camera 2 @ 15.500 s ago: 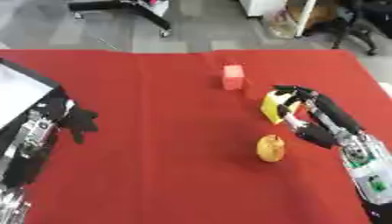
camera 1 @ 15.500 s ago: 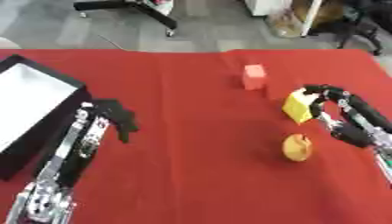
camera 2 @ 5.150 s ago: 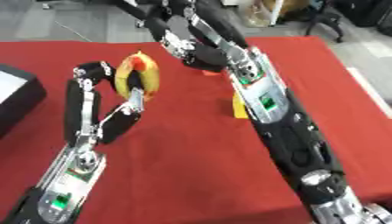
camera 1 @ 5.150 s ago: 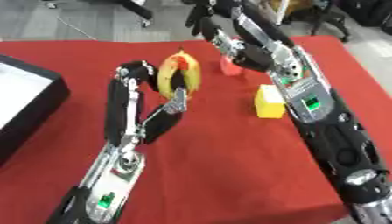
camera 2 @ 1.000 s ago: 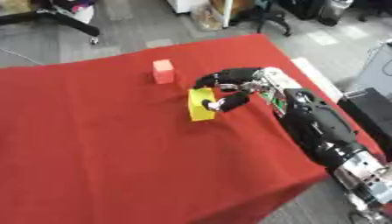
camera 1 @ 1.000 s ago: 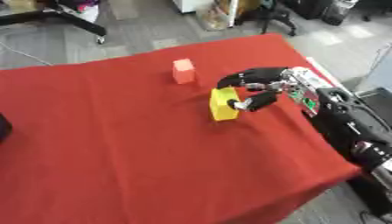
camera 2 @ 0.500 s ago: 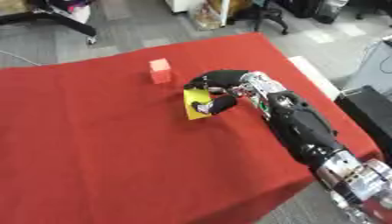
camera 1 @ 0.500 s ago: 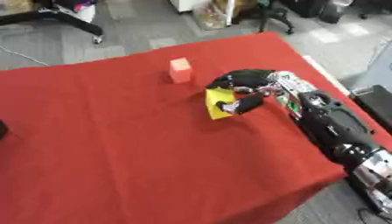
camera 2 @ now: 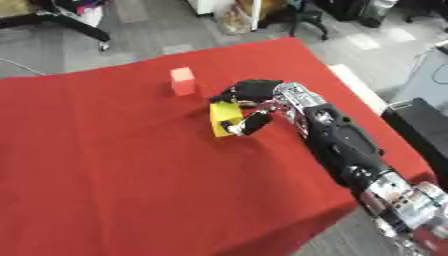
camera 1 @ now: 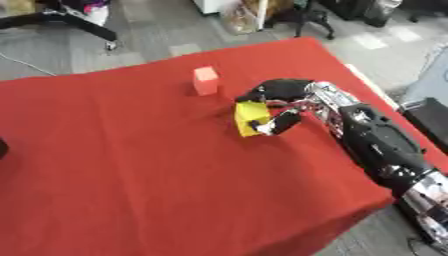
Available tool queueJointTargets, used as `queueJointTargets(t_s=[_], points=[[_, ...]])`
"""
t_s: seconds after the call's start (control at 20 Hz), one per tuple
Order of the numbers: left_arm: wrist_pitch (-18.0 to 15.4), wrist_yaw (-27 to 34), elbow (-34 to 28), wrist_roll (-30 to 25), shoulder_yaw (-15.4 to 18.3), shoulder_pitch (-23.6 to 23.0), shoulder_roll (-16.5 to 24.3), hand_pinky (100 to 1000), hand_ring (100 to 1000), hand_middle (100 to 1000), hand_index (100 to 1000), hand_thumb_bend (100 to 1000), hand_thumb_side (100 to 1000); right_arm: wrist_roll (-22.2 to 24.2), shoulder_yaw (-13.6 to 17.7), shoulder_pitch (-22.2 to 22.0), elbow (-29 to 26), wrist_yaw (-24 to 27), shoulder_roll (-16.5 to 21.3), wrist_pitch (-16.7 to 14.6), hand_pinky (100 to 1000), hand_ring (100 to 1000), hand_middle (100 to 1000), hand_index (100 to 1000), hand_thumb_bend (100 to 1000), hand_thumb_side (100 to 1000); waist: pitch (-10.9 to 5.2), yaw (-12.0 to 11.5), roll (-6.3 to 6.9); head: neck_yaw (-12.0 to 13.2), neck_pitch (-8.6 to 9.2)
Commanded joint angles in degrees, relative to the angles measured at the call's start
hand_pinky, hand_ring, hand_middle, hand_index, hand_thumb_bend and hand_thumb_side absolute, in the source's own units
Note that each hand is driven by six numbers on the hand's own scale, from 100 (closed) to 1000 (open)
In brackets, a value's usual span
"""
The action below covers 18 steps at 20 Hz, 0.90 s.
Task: Pick up the objects with one hand, pass them to the other hand, and then place them into the box on the other side of the table.
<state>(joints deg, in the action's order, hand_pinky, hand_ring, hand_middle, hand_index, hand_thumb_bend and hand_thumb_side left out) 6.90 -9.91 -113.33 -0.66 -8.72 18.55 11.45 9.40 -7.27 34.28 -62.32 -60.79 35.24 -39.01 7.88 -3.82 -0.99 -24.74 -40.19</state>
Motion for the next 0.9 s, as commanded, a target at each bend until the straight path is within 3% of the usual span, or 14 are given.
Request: queueJointTargets(t_s=[0.05, 0.1, 0.25, 0.45, 0.7, 0.9], points=[[0.1, -0.32, -0.5, 0.07, 0.04, 0.34, -0.16, 708, 536, 555, 712, 260, 1000, -5.39, 1.09, 0.34, -0.74, -1.22, 1.35, 1.69, 785, 603, 331, 918, 100, 383, -0.47, 0.13, 0.11, 0.1, 0.22], [0.08, -0.35, -0.5, 0.07, 0.03, 0.34, -0.17, 709, 536, 555, 712, 259, 1000, -7.23, 1.43, 0.37, -0.95, -1.07, 1.36, 2.22, 770, 568, 288, 899, 100, 332, -0.46, 0.14, 0.13, 0.15, 0.25], [-0.01, -0.68, -0.53, 0.16, 0.14, 0.33, -0.21, 708, 535, 555, 712, 255, 1000, -11.15, 2.76, 0.65, -2.25, 2.07, 1.27, 3.45, 755, 529, 257, 873, 100, 313, -0.45, 0.16, 0.18, 0.74, 0.33], [0.57, -4.17, 1.7, 1.53, 0.21, -0.21, -0.23, 705, 532, 552, 712, 222, 1000, -12.54, 3.7, 1.61, -7.85, 12.35, 0.55, 4.84, 736, 477, 226, 846, 100, 348, -0.57, 0.42, 0.2, 3.9, 0.55], [-0.16, -11.01, 5.48, 4.08, -2.16, -0.43, -0.92, 709, 552, 574, 732, 190, 997, -8.36, 1.88, 3.02, -17.34, 27.14, -3.37, 8.13, 725, 461, 222, 835, 100, 451, -0.75, 0.59, 0.16, 7.3, 0.84], [-2.0, -12.93, 9.02, 6.76, -5.48, 0.95, -2.2, 717, 588, 614, 766, 198, 955, -2.19, -0.58, 4.83, -22.82, 37.88, -8.09, 12.32, 712, 448, 219, 824, 100, 516, -1.01, 0.58, 0.01, 7.05, 0.88]])
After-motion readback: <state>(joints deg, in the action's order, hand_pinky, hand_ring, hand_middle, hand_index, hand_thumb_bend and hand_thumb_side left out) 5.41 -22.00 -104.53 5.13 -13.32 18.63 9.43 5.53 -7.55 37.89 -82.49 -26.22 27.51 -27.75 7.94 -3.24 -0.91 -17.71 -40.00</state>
